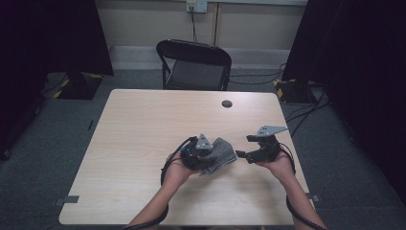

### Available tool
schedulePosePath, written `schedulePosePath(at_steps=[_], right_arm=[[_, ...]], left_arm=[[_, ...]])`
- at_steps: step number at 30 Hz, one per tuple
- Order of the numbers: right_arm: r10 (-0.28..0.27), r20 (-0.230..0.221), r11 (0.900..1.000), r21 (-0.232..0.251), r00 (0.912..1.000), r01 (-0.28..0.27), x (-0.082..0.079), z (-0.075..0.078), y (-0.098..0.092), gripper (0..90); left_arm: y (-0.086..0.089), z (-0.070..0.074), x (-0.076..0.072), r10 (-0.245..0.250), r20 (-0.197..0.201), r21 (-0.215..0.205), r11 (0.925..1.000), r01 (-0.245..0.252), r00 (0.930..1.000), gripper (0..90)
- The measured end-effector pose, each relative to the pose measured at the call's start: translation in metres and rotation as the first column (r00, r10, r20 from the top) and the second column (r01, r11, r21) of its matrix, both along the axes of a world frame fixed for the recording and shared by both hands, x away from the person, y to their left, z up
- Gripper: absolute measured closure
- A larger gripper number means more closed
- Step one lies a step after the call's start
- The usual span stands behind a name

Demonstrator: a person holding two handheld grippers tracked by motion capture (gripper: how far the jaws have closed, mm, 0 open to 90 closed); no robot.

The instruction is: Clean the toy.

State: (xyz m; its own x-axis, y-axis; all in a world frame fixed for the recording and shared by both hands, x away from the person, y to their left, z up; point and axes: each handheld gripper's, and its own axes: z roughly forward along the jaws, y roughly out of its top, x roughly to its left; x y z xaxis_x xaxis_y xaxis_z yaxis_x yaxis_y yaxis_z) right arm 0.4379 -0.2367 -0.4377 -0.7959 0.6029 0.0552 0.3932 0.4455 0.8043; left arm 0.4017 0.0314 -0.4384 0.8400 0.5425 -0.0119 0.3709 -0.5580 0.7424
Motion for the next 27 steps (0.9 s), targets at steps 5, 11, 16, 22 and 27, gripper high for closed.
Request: schedulePosePath(at_steps=[5,11,16,22,27], right_arm=[[-0.022,-0.002,1.000,0.012,0.9998,0.022,-0.007,-0.001,-0.007,16.1],[-0.033,0.000,0.999,0.006,0.9995,0.033,-0.013,-0.005,-0.009,16.1],[-0.032,-0.005,0.999,0.014,0.9995,0.032,-0.016,-0.007,-0.008,16.2],[0.005,-0.032,1.000,-0.009,0.9995,-0.006,-0.020,-0.014,0.001,18.4],[0.053,-0.047,0.996,-0.069,0.9975,-0.056,-0.025,-0.019,0.009,23.7]], left_arm=[[-0.024,-0.008,0.002,-0.012,-0.012,0.000,0.9999,0.012,0.9999,67.9],[-0.047,-0.018,0.000,-0.035,-0.018,0.027,0.9990,0.036,0.9992,62.7],[-0.052,-0.020,-0.006,-0.067,-0.009,0.030,0.9973,0.067,0.9977,42.9],[-0.025,-0.005,-0.010,-0.058,0.029,0.023,0.9981,0.058,0.9979,37.0],[-0.001,-0.011,-0.009,-0.025,-0.015,0.042,0.9988,0.026,0.9996,46.9]])
